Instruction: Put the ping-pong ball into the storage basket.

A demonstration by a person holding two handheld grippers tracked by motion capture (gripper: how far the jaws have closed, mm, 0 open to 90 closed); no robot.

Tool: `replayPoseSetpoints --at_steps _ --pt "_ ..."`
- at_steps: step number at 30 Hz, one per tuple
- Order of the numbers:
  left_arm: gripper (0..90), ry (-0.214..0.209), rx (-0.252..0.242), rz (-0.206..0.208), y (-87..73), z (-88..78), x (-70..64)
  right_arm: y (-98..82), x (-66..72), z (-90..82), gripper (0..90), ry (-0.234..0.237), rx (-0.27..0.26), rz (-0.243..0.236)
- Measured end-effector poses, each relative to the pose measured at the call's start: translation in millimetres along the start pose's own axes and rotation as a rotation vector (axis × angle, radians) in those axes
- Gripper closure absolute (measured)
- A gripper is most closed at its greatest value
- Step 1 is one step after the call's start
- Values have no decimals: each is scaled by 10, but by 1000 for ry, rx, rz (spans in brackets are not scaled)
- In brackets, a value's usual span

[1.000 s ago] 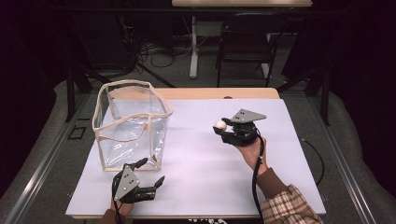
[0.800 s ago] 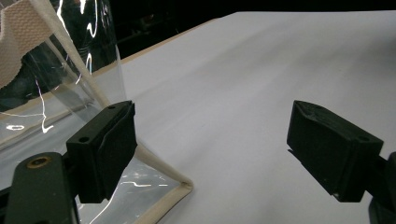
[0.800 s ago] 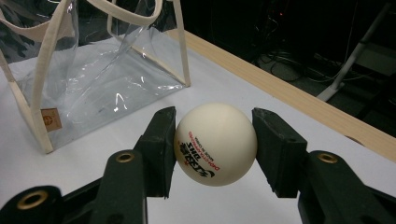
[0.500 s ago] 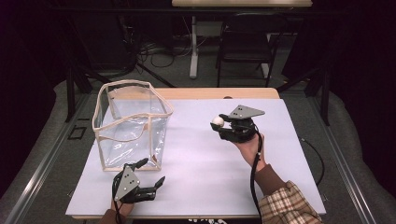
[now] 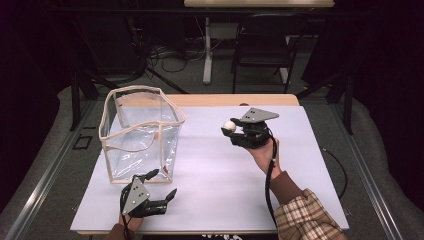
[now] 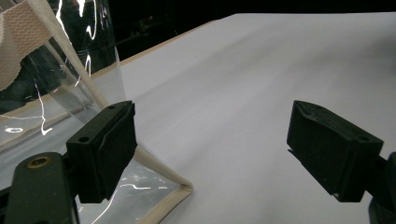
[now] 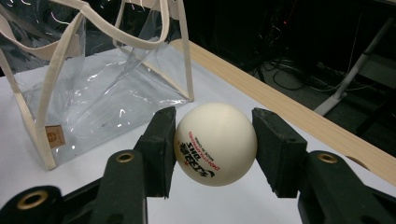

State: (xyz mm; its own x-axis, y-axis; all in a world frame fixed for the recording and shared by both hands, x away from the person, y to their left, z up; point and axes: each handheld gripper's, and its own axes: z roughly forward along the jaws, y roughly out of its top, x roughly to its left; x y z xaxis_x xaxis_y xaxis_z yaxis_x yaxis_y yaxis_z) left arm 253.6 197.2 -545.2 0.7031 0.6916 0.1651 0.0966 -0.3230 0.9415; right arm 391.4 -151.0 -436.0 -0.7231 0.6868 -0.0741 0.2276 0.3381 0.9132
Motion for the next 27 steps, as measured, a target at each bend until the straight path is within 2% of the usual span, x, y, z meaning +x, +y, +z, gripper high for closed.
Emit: replayPoseSetpoints --at_steps 27 --pt "159 -2 -3 -2 -1 -2 -5 264 69 142 511 30 -15 -30"
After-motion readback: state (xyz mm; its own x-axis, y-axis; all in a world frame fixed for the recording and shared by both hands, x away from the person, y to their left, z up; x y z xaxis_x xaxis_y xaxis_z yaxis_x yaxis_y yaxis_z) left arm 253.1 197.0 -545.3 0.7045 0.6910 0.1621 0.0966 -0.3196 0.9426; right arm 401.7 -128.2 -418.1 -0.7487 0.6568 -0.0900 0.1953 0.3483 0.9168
